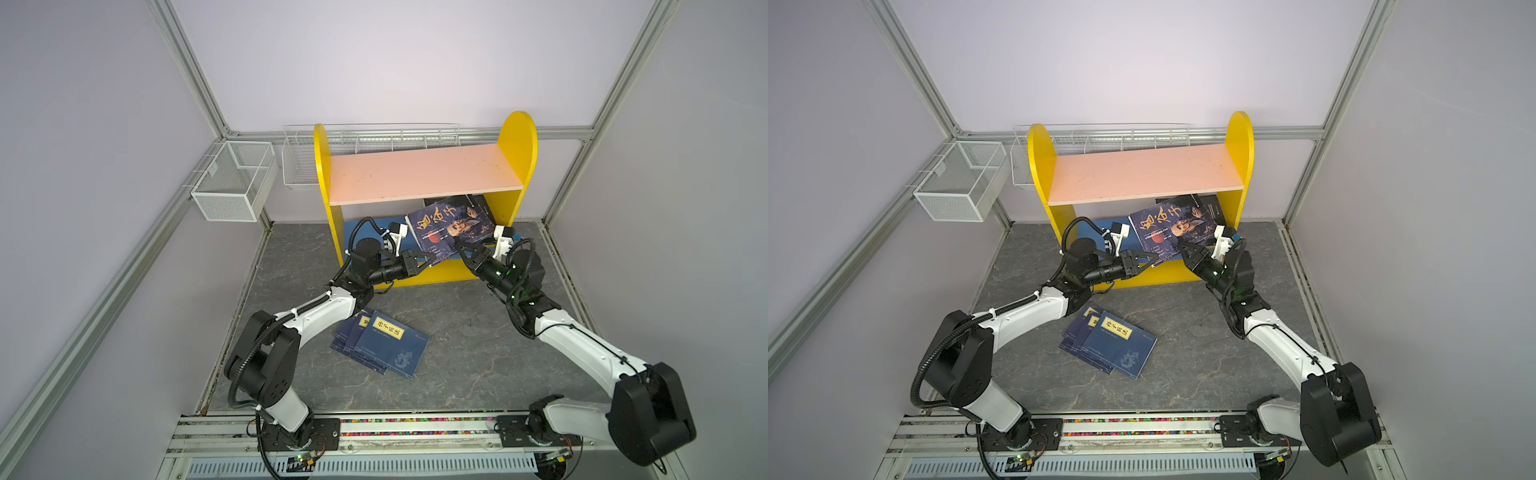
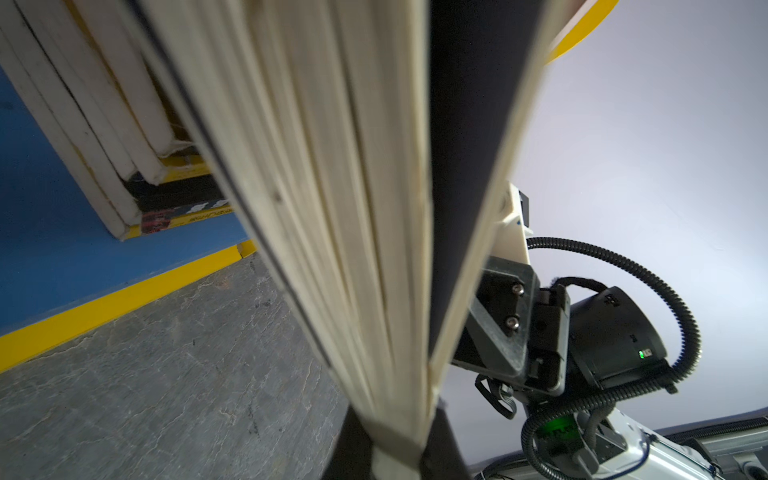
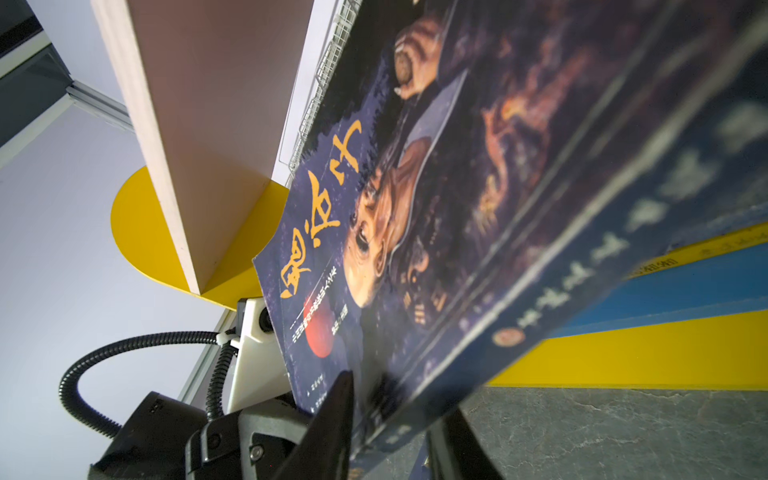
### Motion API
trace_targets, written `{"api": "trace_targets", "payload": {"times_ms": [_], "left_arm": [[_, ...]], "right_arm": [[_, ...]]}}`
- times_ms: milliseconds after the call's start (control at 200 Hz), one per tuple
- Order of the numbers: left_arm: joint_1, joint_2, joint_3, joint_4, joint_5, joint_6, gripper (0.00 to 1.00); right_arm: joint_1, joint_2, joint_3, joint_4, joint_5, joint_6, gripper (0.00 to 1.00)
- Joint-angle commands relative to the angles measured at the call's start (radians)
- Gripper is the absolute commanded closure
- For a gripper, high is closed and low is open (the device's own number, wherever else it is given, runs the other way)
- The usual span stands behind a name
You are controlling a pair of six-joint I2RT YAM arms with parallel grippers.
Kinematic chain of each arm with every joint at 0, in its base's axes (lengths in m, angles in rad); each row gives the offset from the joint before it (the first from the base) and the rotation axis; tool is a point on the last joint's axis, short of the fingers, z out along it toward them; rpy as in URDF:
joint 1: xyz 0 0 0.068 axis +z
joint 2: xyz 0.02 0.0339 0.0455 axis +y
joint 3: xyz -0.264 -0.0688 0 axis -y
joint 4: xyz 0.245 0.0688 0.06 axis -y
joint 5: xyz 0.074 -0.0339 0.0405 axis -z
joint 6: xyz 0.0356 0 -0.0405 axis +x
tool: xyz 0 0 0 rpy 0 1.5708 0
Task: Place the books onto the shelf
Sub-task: 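Carry the purple book onto the stack with the left gripper while the right approaches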
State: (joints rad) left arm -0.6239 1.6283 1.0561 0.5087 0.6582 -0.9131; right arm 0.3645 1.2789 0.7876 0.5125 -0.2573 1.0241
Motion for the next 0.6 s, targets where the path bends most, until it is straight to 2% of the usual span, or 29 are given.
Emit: {"api": "trace_targets", "payload": {"times_ms": [0,115,190,330,595], "left_arm": [[-0.01,-0.046,-0.009,0.114,0.035,-0.008,1.0],[-0.01,-0.067,-0.027,0.065,-0.006,0.022,1.0],[-0.01,-0.1,-0.05,-0.003,-0.072,0.067,0.71],[-0.01,-0.168,-0.101,-0.108,-0.204,0.141,0.41],[-0.009,-0.256,-0.165,-0.217,-0.301,0.209,0.4]], "right_arm": [[0.015,0.013,0.024,0.068,0.005,0.016,0.79],[0.016,0.022,0.034,0.079,0.017,0.014,0.85],[0.017,0.03,0.046,0.082,0.035,0.011,0.87],[0.01,0.077,0.083,0.117,0.06,0.009,0.89],[-0.006,0.252,0.182,0.272,0.075,0.075,0.9]]}}
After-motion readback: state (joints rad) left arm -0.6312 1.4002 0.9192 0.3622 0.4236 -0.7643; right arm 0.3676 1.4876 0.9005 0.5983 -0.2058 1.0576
